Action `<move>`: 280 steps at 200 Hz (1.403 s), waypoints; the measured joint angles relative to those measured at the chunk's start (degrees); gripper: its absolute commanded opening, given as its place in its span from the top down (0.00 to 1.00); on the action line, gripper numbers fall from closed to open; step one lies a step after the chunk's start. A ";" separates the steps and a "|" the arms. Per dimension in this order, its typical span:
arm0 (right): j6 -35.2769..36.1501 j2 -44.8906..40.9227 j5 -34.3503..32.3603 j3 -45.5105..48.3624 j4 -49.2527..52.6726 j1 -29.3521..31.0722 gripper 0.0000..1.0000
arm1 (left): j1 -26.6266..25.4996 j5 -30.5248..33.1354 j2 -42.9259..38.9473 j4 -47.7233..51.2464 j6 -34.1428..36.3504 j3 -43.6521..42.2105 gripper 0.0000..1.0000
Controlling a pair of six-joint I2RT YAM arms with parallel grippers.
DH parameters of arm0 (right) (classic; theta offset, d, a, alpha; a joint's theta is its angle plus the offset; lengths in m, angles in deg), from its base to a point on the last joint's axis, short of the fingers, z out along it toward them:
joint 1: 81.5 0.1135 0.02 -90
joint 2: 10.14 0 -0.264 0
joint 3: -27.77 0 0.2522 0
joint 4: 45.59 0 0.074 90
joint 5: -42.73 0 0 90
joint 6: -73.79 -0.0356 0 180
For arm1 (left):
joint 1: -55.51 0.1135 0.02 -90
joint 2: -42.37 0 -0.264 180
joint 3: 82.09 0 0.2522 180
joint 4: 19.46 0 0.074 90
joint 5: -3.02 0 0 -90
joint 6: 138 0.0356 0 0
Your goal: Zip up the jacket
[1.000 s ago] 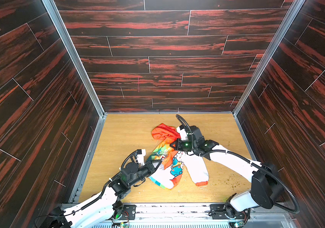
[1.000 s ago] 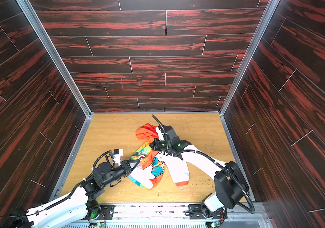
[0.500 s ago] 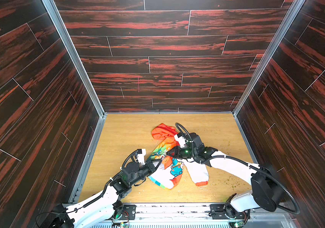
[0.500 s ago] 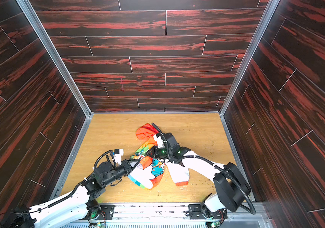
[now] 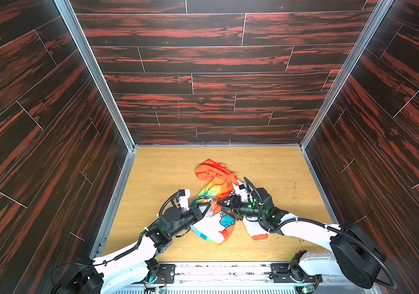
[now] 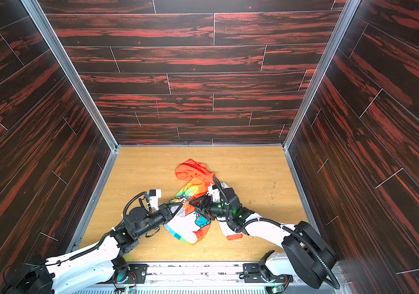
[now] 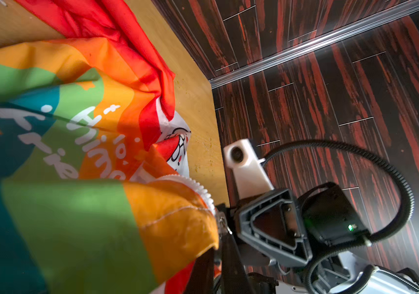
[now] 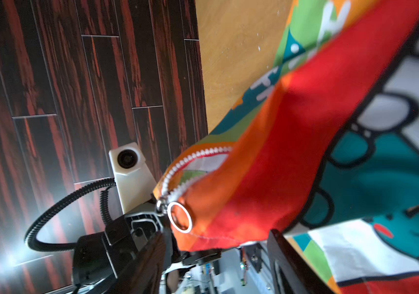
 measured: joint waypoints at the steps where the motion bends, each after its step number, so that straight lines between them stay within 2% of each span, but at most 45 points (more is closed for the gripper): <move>1: -0.15 0.00 -0.02 0.02 -0.13 0.09 0.32 | 0.00 0.02 0.02 -0.07 0.00 0.00 1.00; 38: -5.40 0.00 -3.43 -0.42 -5.77 3.17 0.31 | -0.52 0.63 0.48 -1.49 0.00 0.07 1.00; 82: -7.87 2.01 -6.12 -2.21 -10.40 3.87 0.32 | -1.62 1.09 0.81 -2.62 -0.15 0.81 1.00; 101: -8.55 3.43 -6.54 -2.51 -11.91 3.91 0.46 | -2.21 1.27 0.92 -2.91 -0.22 1.03 1.00; 141: -8.17 3.93 -7.63 -2.54 -13.16 3.89 0.61 | -3.17 2.01 1.22 -3.54 -0.55 1.09 1.00; 161: -7.21 3.80 -8.35 -2.54 -12.02 3.89 0.82 | -3.32 2.64 1.05 -3.85 -0.72 1.07 1.00; 175: -6.19 3.65 -8.94 -2.82 -11.32 3.72 0.95 | -3.43 2.86 0.70 -3.48 -1.05 0.68 0.87; 188: -5.70 3.65 -9.11 -3.06 -10.88 3.63 0.98 | -3.48 3.08 0.24 -3.32 -1.27 0.37 0.67; 209: -5.40 3.69 -9.05 -3.08 -10.54 3.63 1.00 | -3.54 3.39 -1.11 -3.43 -1.36 0.33 0.41; 225: -5.16 3.76 -8.87 -3.08 -10.58 3.63 1.00 | -3.67 4.39 -2.64 -3.80 -2.29 -0.28 0.38; 280: 0.00 3.65 -7.41 -3.08 -8.41 3.63 1.00 | -3.82 8.63 -4.31 -3.52 -5.60 -4.48 0.40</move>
